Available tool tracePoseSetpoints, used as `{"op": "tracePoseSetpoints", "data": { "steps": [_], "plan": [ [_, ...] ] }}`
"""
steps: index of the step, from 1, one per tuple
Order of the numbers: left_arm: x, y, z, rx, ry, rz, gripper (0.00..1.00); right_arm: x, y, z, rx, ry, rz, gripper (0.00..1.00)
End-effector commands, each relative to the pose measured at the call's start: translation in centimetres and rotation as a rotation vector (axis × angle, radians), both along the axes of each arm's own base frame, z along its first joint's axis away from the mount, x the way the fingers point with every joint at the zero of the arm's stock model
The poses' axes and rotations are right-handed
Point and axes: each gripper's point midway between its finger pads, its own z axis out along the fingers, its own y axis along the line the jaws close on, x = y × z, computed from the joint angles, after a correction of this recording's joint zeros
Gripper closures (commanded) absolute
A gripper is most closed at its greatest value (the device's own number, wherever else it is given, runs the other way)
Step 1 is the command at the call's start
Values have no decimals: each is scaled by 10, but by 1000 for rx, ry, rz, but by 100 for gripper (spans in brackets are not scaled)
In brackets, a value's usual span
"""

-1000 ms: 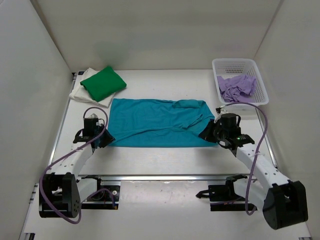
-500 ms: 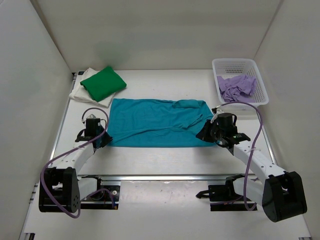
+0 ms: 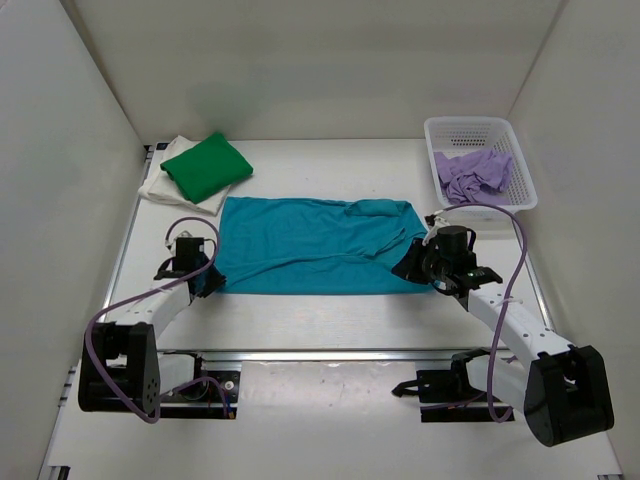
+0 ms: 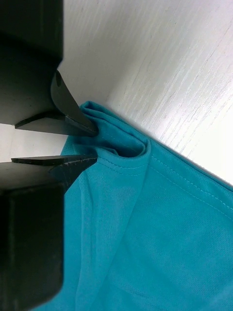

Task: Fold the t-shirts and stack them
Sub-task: Fold the flattened tshirt in 1/3 of the way

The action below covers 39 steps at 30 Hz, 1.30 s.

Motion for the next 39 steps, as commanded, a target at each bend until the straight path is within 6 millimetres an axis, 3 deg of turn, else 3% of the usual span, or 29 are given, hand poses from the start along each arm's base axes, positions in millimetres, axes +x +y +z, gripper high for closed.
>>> {"op": "tracePoseSetpoints", "data": {
  "steps": [1, 9, 13, 17, 22, 31, 36, 39],
  "plan": [
    [2, 0, 6, 3, -31, 0, 67, 5, 3, 7, 9, -50, 17, 93],
    [-1, -9, -1, -2, -17, -22, 69, 8, 5, 10, 21, -56, 17, 91],
    [0, -9, -2, -1, -16, -20, 80, 4, 6, 5, 13, -41, 20, 91],
    [9, -13, 12, -20, -53, -22, 94, 4, 7, 5, 11, -46, 26, 90],
    [23, -13, 40, -30, -98, -36, 97, 7, 4, 1, 1, -27, 7, 90],
    [51, -13, 55, -69, -134, -8, 100, 40, -3, 6, -5, -50, -56, 88],
    [71, -10, 50, -85, -122, 24, 99, 66, -17, 4, -43, -65, -109, 81],
    [82, -11, 50, -103, -127, 31, 98, 77, -14, 3, -24, -68, -109, 74]
  ]
}}
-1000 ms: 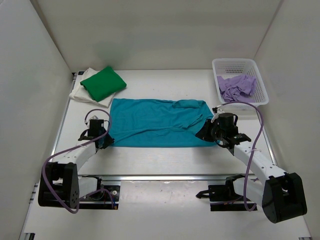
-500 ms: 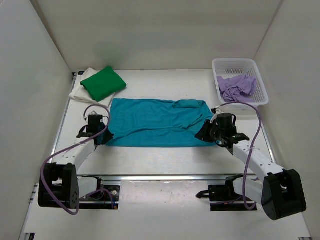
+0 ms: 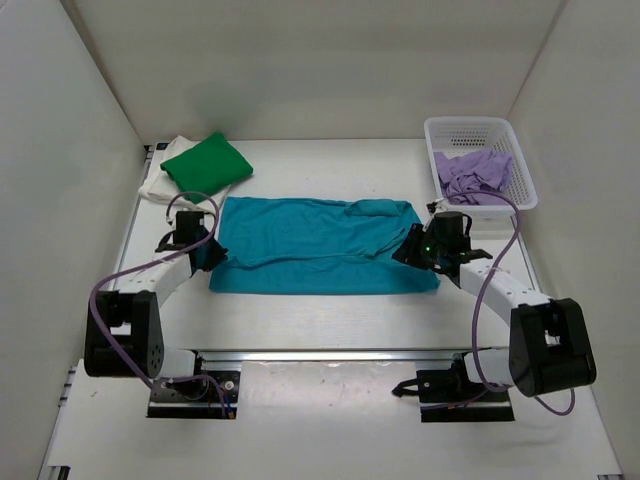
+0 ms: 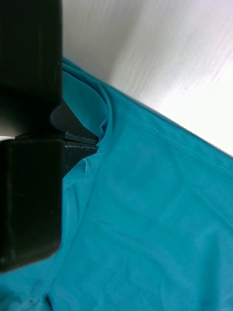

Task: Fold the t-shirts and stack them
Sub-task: Fold the flattened tshirt in 1/3 of the way

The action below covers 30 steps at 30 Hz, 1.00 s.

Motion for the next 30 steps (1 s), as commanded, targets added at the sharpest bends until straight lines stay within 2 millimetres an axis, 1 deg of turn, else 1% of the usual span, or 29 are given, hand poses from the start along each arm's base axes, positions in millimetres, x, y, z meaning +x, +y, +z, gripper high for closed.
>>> {"op": "tracePoseSetpoints", "data": {
  "steps": [1, 2, 3, 4, 5, 6, 8, 9, 10, 11, 12, 13, 14, 15, 16, 17, 18, 19, 20, 21, 22, 23, 24, 25, 26, 27, 28, 29, 30],
  "plan": [
    [26, 2, 16, -29, -68, 31, 98, 31, 6, 19, 13, -91, -1, 73],
    [27, 3, 14, -33, -60, 35, 96, 33, 8, 17, 19, -85, 1, 72],
    [33, 5, 16, -32, -71, 44, 95, 33, 15, 14, 17, -70, 23, 70],
    [34, 7, 11, -34, -56, 52, 95, 31, 17, 6, 13, -45, 30, 69],
    [34, 5, 10, -36, -51, 47, 93, 31, 21, 5, 21, -41, 36, 68],
    [36, 7, 9, -42, -51, 61, 92, 31, 29, 3, 28, -42, 59, 68],
    [38, 3, 3, -61, -43, 56, 80, 32, 39, 4, 44, -48, 73, 65],
    [37, 15, -1, -60, -36, 88, 78, 34, 38, 1, 40, -45, 70, 63],
    [38, 17, -1, -67, -44, 102, 70, 35, 42, 1, 45, -46, 77, 62],
    [39, 16, 2, -82, -54, 104, 65, 36, 44, 1, 48, -42, 82, 61],
    [40, 21, 6, -79, -68, 117, 62, 34, 45, -2, 51, -28, 90, 62],
    [42, 21, 10, -86, -82, 116, 55, 40, 46, 1, 53, -40, 88, 62],
    [43, 22, 14, -73, -98, 110, 48, 38, 47, -4, 49, -25, 88, 62],
    [46, 25, 21, -66, -116, 115, 42, 41, 50, -6, 51, -21, 91, 62],
    [47, 21, 30, -67, -140, 99, 40, 41, 51, -5, 58, -16, 87, 62],
    [49, 22, 36, -57, -162, 102, 38, 44, 52, -6, 58, -20, 94, 61],
    [48, 16, 44, -52, -188, 78, 38, 44, 55, -7, 58, -20, 100, 63],
    [48, 12, 52, -42, -216, 61, 40, 47, 55, -7, 74, -19, 91, 63],
    [43, 11, 56, -38, -230, 55, 41, 48, 54, -9, 72, -12, 91, 63],
    [41, -3, 61, -42, -246, 14, 43, 49, 55, -12, 76, 0, 90, 63],
    [36, -9, 56, -41, -240, -6, 42, 50, 59, -10, 83, -5, 98, 66],
    [27, -16, 53, -42, -238, -29, 43, 54, 58, -12, 80, -5, 95, 75],
    [22, -24, 51, -40, -239, -59, 44, 55, 59, -12, 85, 0, 96, 78],
    [14, -27, 42, -41, -221, -69, 45, 58, 57, -11, 79, -6, 88, 81],
    [7, -29, 36, -44, -208, -78, 45, 59, 59, -9, 78, -9, 92, 85],
    [3, -31, 32, -58, -201, -90, 46, 64, 61, -3, 79, -25, 96, 87],
    [-6, -31, 23, -61, -179, -90, 46, 61, 61, -8, 73, -3, 97, 89],
    [-13, -31, 16, -81, -175, -82, 46, 66, 62, -2, 69, -22, 101, 91],
    [-17, -31, 11, -85, -174, -80, 47, 69, 65, -1, 66, -21, 102, 92]
  ]
}}
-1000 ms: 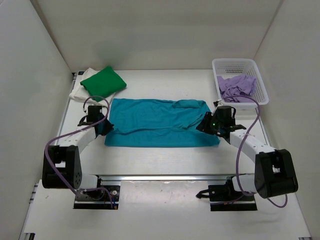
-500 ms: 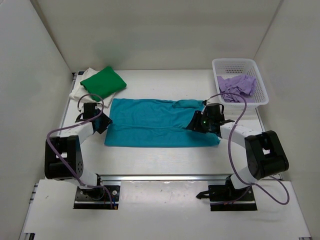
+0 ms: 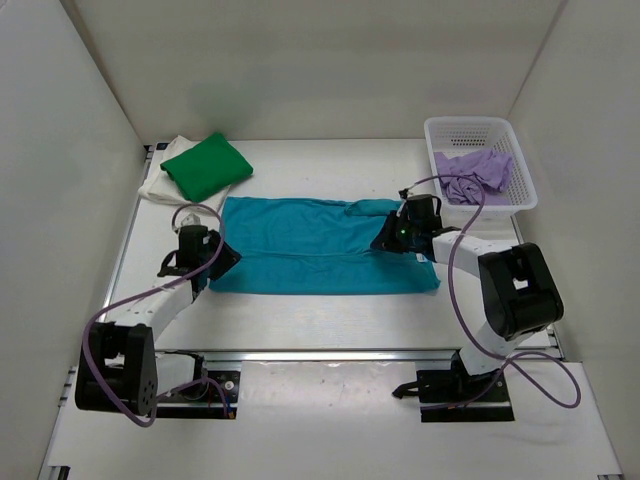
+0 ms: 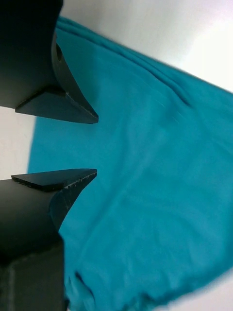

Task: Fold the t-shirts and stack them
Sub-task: Fold the flattened tshirt in 1/3 of the way

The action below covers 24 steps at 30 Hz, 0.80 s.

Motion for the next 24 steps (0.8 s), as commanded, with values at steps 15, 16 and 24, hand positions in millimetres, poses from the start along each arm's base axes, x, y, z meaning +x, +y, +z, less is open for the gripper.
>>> {"op": "tracePoseSetpoints", "data": {
  "steps": [15, 16, 24],
  "plan": [
    [-28, -5, -25, -8, 38, -35, 49, 78, 36, 38, 10, -126, 51, 85],
    [-28, -7, -25, -14, 39, -39, 49, 72, 41, 32, -15, -100, 73, 81],
    [-28, -12, -21, -12, 25, -50, 49, 63, 11, 53, -146, -155, 21, 84]
  ]
}}
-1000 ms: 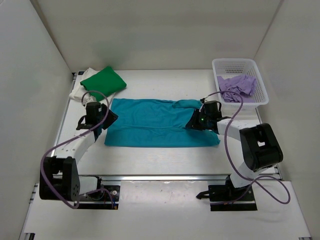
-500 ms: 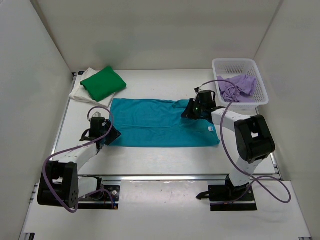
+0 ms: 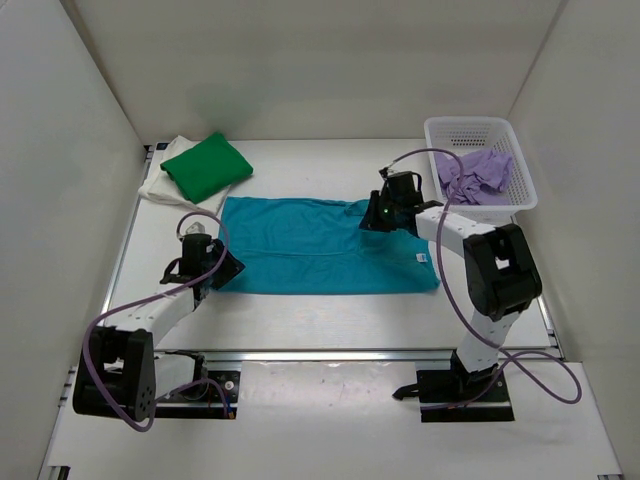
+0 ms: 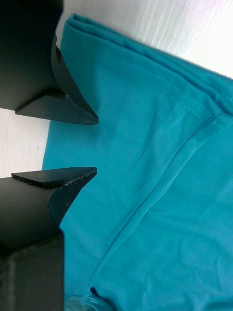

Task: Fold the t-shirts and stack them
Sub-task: Fold the flattened tshirt in 1/3 of the way

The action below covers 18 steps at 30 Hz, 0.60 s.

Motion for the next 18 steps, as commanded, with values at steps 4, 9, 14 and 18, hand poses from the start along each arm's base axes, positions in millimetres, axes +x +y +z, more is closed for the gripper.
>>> {"op": "tracePoseSetpoints", "data": {
  "steps": [4, 9, 14, 18],
  "plan": [
    [6, -11, 16, -24, -68, -24, 49, -7, -43, 7, -60, -35, -90, 100],
    [7, -13, 17, -36, -77, -27, 50, -19, -28, -16, -41, 42, 28, 95],
    [6, -9, 16, -41, -80, -17, 49, -24, -13, -22, -8, 53, 96, 76],
    [3, -12, 10, -38, -66, -26, 50, -17, -5, -17, 2, 21, 116, 73]
  ]
}}
